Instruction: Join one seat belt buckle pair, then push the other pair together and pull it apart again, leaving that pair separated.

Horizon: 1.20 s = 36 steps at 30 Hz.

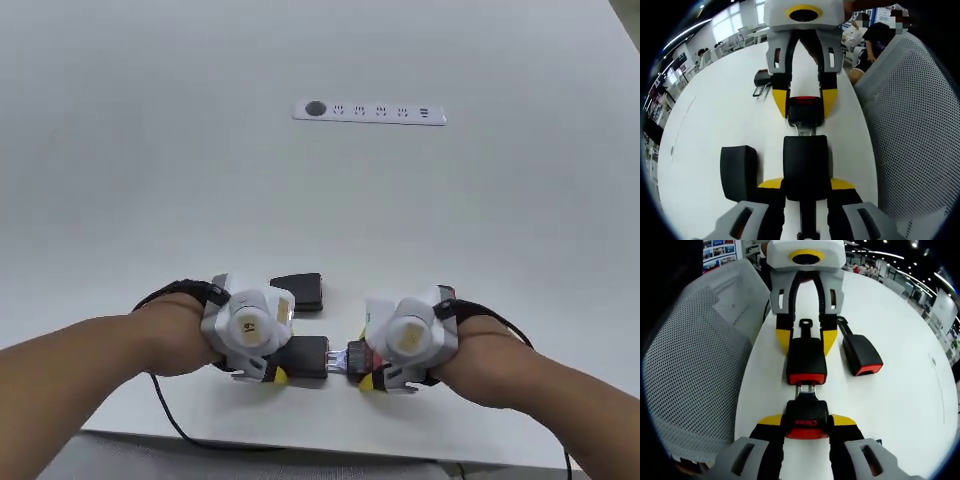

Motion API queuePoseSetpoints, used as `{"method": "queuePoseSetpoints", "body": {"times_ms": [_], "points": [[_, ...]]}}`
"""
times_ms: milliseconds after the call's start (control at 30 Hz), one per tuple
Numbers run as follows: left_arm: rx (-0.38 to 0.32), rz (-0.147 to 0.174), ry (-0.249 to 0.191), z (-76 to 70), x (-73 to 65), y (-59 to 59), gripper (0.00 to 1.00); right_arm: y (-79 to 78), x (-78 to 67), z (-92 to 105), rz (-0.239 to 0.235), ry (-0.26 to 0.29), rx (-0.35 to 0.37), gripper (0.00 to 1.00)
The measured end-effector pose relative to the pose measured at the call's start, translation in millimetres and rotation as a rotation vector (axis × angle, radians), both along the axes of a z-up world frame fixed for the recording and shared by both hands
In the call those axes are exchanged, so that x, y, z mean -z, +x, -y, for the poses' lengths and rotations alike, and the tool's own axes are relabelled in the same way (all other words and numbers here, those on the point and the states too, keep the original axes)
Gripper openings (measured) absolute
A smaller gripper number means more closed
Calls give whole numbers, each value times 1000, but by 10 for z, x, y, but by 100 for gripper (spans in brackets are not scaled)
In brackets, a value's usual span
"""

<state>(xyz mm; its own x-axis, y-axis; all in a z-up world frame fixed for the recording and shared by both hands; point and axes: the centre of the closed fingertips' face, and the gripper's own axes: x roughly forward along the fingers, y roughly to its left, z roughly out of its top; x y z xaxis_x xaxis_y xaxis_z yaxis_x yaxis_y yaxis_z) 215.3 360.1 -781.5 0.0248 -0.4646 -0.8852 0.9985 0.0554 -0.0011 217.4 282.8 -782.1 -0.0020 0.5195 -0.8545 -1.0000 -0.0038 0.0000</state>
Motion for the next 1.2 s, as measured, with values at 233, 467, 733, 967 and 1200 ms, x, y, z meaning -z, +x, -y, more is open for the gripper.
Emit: {"method": "queuePoseSetpoints", "body": {"times_ms": [233,467,733,967,1200], "points": [[9,1,-3,-13,5,11,32,15,-3,-37,-20,7,23,30],[0,0,0,-15,9,9,32,9,-10,-83,-20,12,29,29],[-3,-1,2,-12,7,4,32,2,-12,-189,-24,40,42,29],[-3,-1,5,-15,8,17,32,12,32,-237,-23,48,29,29],[-7,-5,7,-11,2,37,32,-22,-31,-216,-23,47,19,30]]}}
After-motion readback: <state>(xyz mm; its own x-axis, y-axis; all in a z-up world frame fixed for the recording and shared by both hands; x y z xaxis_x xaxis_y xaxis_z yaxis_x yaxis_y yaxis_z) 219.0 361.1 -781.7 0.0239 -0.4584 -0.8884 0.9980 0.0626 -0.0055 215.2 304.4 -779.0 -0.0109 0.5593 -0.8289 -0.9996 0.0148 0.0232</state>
